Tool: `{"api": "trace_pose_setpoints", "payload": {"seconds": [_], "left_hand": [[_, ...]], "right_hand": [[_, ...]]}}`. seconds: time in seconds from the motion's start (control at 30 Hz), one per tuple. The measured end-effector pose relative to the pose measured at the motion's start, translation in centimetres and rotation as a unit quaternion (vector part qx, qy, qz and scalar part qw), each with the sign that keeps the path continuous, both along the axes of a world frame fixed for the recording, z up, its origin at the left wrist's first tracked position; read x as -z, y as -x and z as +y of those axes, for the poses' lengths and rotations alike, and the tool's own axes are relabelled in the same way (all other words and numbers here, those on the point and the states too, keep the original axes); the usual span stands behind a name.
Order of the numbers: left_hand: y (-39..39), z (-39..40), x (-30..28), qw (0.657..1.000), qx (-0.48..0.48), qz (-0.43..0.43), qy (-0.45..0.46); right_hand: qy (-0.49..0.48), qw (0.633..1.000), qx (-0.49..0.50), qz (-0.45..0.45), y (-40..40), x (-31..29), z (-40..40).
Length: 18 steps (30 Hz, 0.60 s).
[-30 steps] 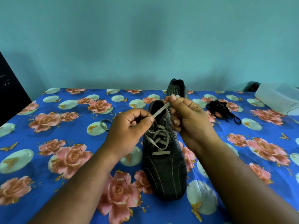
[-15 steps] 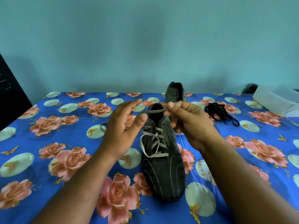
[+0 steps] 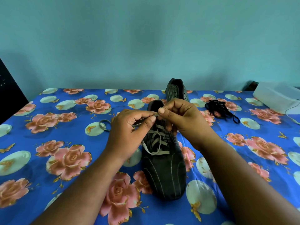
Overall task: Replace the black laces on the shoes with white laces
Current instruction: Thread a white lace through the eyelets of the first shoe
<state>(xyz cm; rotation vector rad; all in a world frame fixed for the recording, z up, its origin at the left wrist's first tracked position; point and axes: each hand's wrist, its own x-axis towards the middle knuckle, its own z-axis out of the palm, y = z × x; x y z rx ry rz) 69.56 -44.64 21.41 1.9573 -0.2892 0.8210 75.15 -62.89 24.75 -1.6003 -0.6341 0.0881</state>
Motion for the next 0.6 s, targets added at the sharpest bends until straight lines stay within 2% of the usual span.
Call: {"api": "trace_pose_setpoints", "payload": {"seconds": [0.13,0.33,0.47,0.6], "left_hand": [[-0.3,-0.2,0.5,0.999,-0.020,-0.006,-0.025],[-0.7,-0.6,0.7,0.996,-0.059,-0.027,-0.059],[-0.6,-1.3,1.0,0.997,-0.059,0.001,-0.043],[-0.2,-2.4,0.7,0.993,-0.087,0.022,-0.071]], "right_hand": [[0.067,0.997,0.005,-0.040,-0.1,0.3,-0.2],[0.113,0.990,-0.011,-0.078,-0.8,0.2,-0.9],[0.166,0.972,0.055,-0.154,-2.2,1.2,-2.0],[0.200,0.966,0.041,-0.156,-2.9,2.3,-2.4]]}}
